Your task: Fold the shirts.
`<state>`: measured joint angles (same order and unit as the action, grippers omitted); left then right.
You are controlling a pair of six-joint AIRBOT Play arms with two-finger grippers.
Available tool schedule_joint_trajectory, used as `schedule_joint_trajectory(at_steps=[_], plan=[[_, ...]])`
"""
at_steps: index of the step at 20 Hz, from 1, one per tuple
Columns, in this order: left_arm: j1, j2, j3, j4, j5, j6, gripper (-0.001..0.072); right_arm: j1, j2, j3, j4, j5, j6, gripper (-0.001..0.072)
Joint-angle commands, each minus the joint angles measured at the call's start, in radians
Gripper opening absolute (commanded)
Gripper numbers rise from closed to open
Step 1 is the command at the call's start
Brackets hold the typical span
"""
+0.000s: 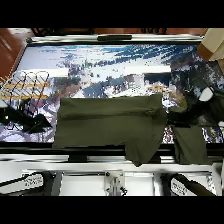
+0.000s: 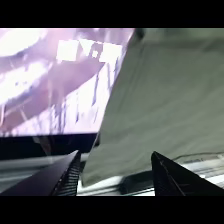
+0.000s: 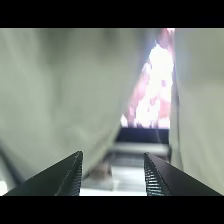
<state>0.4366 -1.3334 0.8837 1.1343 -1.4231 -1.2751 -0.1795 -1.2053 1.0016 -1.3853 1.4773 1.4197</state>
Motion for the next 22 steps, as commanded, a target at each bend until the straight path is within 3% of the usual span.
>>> schedule_joint_trajectory(at_steps=[1,4,9,11,14,22], plan=[[0.051,0.106,-0.182,0.011,0.022,0.085,0.0535,-0.044,0.114,-0.076,0.011,0.080,-0.091,0.0487],[0.049,0.113,-0.264,0.005,0.064,0.090,0.0535,-0.044,0.159,-0.079,0.005,0.089,-0.093,0.0487],[0.049,0.113,-0.351,-0.127,0.172,0.122,0.0522,-0.044,0.162,-0.079,0.007,0.101,-0.064,0.0487],[0.049,0.113,-0.357,-0.142,0.195,0.107,0.0301,-0.044,0.162,-0.090,0.005,0.095,-0.043,0.0487],[0.049,0.113,-0.357,-0.142,0.181,0.113,0.0039,-0.044,0.162,-0.214,0.019,0.087,-0.039,0.0492],[0.049,0.115,-0.357,-0.142,0.156,0.116,0.0028,-0.039,0.162,-0.542,0.249,-0.208,-0.039,0.0492]])
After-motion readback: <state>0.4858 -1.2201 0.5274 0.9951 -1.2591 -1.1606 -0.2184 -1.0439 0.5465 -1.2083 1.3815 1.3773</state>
